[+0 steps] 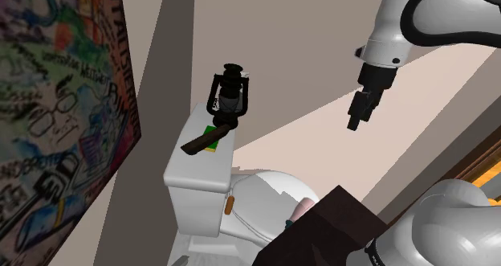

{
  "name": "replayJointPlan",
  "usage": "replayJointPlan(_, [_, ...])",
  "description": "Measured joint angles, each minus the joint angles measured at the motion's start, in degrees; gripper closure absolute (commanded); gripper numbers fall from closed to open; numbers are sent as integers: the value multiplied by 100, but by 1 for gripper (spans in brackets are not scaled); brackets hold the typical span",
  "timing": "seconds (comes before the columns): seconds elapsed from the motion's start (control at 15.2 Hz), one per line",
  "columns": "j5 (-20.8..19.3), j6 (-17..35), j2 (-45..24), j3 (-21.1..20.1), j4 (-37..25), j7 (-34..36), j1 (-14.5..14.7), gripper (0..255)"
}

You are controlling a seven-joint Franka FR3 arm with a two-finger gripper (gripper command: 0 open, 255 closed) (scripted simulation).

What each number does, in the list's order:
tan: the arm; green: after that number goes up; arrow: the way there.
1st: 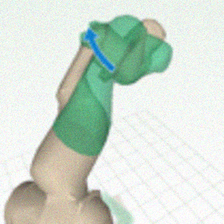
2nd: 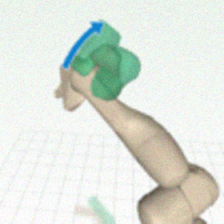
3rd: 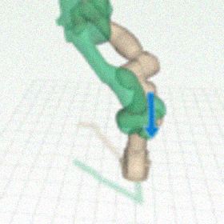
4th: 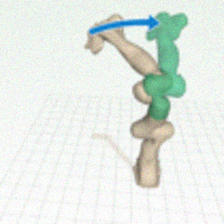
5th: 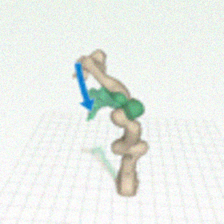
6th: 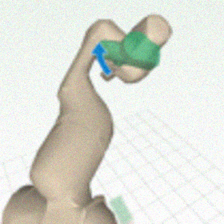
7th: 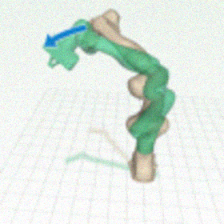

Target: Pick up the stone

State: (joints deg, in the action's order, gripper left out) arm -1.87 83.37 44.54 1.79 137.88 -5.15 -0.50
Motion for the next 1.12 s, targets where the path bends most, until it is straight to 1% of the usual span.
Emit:
replayJointPlan(0.13, [55,62,-29,-57,25,113,-4,0])
replayJointPlan(0.33, [367,418,-134,-389,223,765,-14,0])
replayJointPlan(0.46, [575,652,-290,-621,246,1240,-31,0])
replayJointPlan(0.53, [701,838,-374,-771,325,1506,-25,0])
replayJointPlan(0.66, [882,1118,-618,-1004,287,1985,-50,0])
replayJointPlan(0.86, [1120,1717,-1015,-1360,386,2686,-96,0])
replayJointPlan(1.06, [1295,2206,-1530,-1739,236,3435,-140,0])
replayJointPlan(1.12, [1318,2294,-1677,-1830,134,3671,-173,0])
